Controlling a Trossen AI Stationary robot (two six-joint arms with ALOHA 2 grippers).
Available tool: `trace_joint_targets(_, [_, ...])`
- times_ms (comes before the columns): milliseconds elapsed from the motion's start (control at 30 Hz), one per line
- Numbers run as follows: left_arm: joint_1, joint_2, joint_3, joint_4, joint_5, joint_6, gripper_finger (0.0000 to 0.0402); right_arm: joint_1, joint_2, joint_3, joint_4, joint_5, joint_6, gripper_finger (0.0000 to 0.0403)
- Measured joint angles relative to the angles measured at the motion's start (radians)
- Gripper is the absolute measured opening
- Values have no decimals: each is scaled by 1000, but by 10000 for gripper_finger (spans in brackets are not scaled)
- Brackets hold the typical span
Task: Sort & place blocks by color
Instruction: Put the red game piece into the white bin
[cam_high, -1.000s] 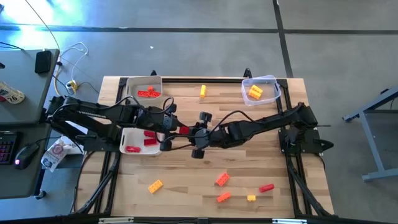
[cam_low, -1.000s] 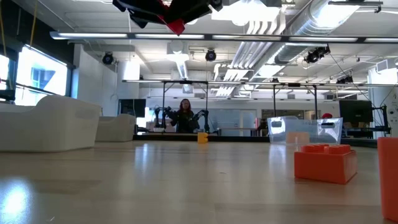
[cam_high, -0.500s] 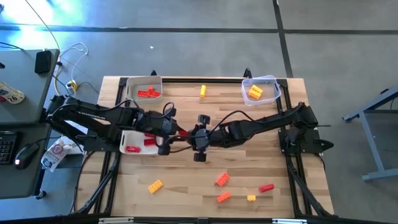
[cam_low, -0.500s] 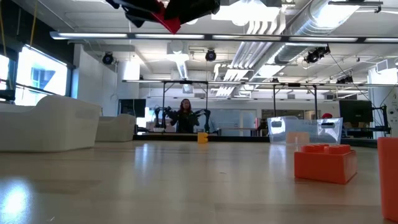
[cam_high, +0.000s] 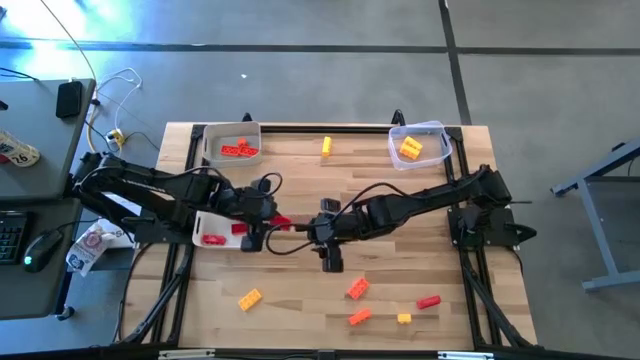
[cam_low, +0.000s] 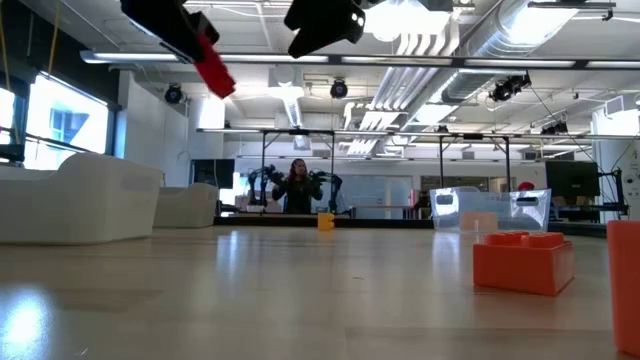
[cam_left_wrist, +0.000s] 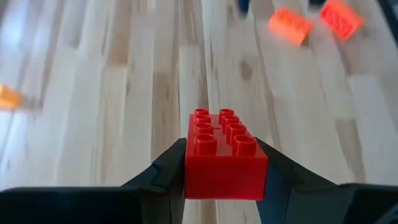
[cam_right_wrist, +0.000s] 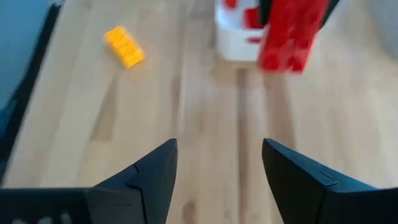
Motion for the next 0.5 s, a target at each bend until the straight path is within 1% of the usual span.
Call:
trace_joint_targets(200, [-30, 0, 0, -160, 4, -62, 117, 28, 0, 0, -96, -67, -3, 220])
trace_joint_targets(500, [-85, -10, 0, -336, 6, -187, 117, 100, 1, -1, -239, -65, -15, 220])
